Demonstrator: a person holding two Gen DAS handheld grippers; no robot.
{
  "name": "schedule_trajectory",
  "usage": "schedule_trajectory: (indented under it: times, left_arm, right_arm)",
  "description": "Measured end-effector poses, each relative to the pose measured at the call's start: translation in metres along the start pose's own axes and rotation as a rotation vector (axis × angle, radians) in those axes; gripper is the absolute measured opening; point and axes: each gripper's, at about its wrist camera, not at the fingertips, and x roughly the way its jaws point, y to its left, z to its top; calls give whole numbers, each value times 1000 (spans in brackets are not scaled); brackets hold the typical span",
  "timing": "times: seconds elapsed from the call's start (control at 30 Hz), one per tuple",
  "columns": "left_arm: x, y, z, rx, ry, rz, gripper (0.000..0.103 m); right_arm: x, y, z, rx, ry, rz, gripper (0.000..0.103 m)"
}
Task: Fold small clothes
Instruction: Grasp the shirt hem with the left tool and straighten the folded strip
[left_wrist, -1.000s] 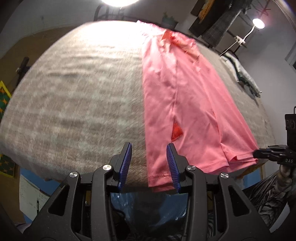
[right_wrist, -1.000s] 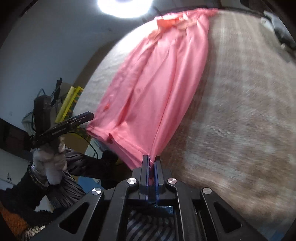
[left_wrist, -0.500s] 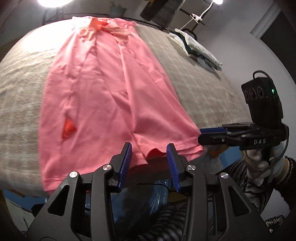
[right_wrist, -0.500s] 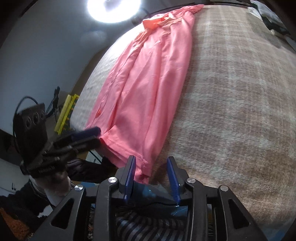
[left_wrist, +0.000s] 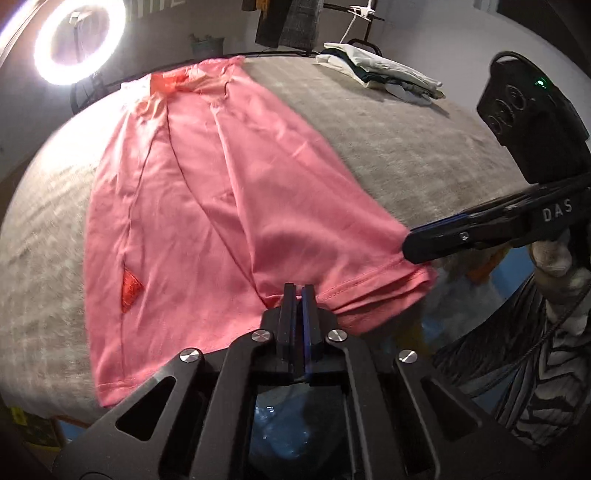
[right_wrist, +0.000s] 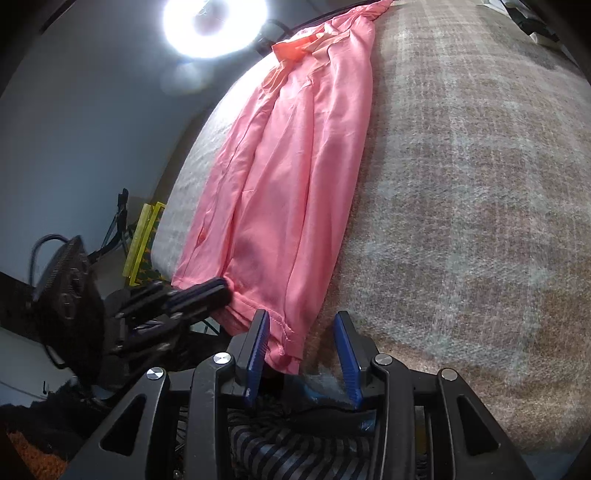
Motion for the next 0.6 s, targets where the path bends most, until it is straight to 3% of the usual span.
schedule_trajectory:
  times: [0.07,0.13,0.27,0.37,0.47,0.5,0.6]
  left_arm:
    - [-5,5,0,-31,-2,-22,0]
    - [-16,4,-2,-29,-20,-31,0]
    - [-29,5,-10,-35,-26,-39,0]
    - [-21,9,-17,-39,0,-28,0]
    - [-25,12,-12,-70,-18,-62,0]
    - [-28,10,-9,-58,-36,-56,3]
    - [-26,6,-2,-32,-48,-48,43]
  right_arm:
    - [7,9,3,-10,-3,-10,36]
    - [13,16,4,-30,14,-33,5]
    - [7,34,0,-75,3,-34,1]
    - [7,44,0,-136,11,-91,1]
    - [17,34,4,-96,36,-91,3]
    - [19,27,5,-69,42,-68,6]
    - [20,21,7,-40,40,-39,14]
